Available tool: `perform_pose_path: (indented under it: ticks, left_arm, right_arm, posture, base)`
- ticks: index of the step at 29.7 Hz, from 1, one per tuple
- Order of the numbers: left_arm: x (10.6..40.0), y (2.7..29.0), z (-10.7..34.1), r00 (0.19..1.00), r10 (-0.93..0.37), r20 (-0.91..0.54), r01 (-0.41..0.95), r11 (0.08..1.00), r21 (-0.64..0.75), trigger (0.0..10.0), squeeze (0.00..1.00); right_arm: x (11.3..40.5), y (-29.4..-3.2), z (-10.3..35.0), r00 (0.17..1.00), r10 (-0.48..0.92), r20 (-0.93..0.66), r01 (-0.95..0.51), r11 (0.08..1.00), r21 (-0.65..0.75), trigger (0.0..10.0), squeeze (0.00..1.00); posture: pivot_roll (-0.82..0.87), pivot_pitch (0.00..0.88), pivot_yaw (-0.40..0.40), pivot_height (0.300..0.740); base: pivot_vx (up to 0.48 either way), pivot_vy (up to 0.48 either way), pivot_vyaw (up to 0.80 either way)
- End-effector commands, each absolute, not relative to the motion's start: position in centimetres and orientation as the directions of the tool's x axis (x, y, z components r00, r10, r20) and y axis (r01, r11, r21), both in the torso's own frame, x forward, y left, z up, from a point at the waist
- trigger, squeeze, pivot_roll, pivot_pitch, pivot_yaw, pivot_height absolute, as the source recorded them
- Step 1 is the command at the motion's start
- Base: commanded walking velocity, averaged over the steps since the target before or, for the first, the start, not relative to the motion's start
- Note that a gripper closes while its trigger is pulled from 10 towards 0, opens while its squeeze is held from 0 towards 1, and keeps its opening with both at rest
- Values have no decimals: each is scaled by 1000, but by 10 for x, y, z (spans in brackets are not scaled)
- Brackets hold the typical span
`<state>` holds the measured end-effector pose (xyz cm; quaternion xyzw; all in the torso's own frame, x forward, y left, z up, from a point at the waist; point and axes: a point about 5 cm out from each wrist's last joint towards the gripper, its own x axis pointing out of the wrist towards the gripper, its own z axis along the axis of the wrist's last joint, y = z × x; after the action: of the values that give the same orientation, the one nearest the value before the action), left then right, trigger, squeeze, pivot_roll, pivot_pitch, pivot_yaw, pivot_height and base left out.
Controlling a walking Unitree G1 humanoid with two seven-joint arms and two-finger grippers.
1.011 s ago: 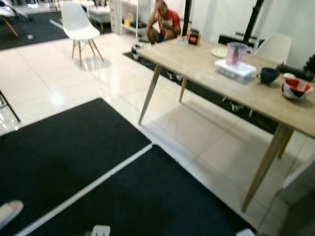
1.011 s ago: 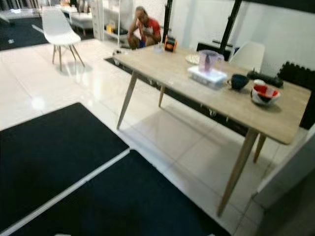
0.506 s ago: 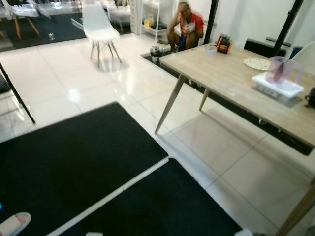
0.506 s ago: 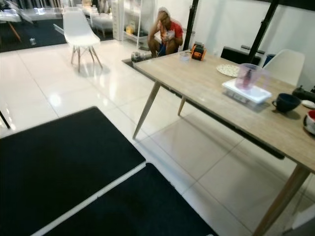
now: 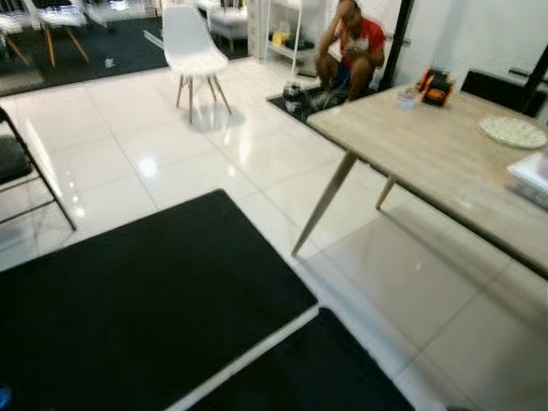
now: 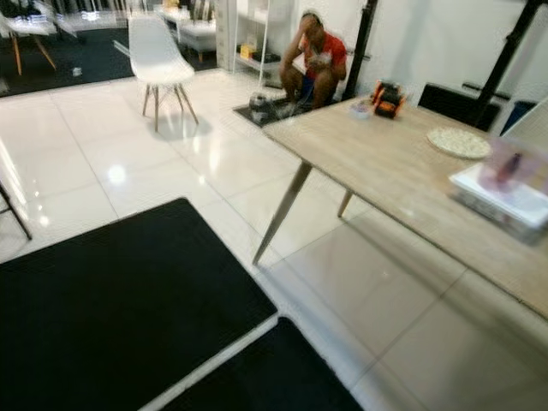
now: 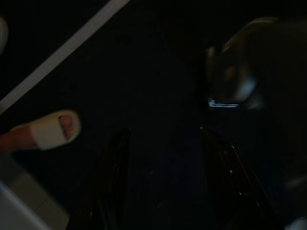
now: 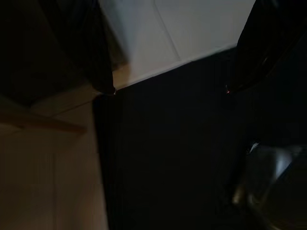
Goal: Restocking fridge
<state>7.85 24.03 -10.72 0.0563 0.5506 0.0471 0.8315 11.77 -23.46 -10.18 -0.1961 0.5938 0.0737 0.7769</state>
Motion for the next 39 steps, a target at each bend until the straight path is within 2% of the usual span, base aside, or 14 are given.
perform_pose_path:
  ticks: [1, 10, 16, 27, 39]
  left_arm:
    - [80, 244, -106, 395, 159, -905, -34, 987, 158, 10000, 0]
    - [76, 246, -106, 381, 185, -906, -59, 983, 176, 10000, 0]
    - [90, 230, -107, 412, 132, -901, -6, 990, 142, 10000, 0]
    - [122, 224, -101, 466, 105, -878, 36, 990, 138, 10000, 0]
    - [125, 213, -102, 462, 74, -884, 78, 989, 124, 10000, 0]
  right_arm:
    - [113, -244, -101, 267, -146, -952, -353, 905, -238, 10000, 0]
    - [113, -246, -100, 261, -149, -954, -374, 895, -242, 10000, 0]
    - [120, -246, -98, 275, -150, -950, -374, 893, -250, 10000, 0]
    - [125, -242, -98, 287, -148, -946, -368, 895, -252, 10000, 0]
    - [129, -239, -98, 296, -148, -944, -340, 907, -249, 10000, 0]
  posture:
    - [-41, 43, -33, 740]
    - [-38, 25, -43, 740]
    - [-53, 0, -34, 740]
    - [-59, 0, -20, 740]
    - [-70, 0, -6, 740]
  base:
    - [450, 0, -781]
    - [94, 0, -776]
    - [0, 0, -775]
    - [0, 0, -772]
    - [0, 0, -767]
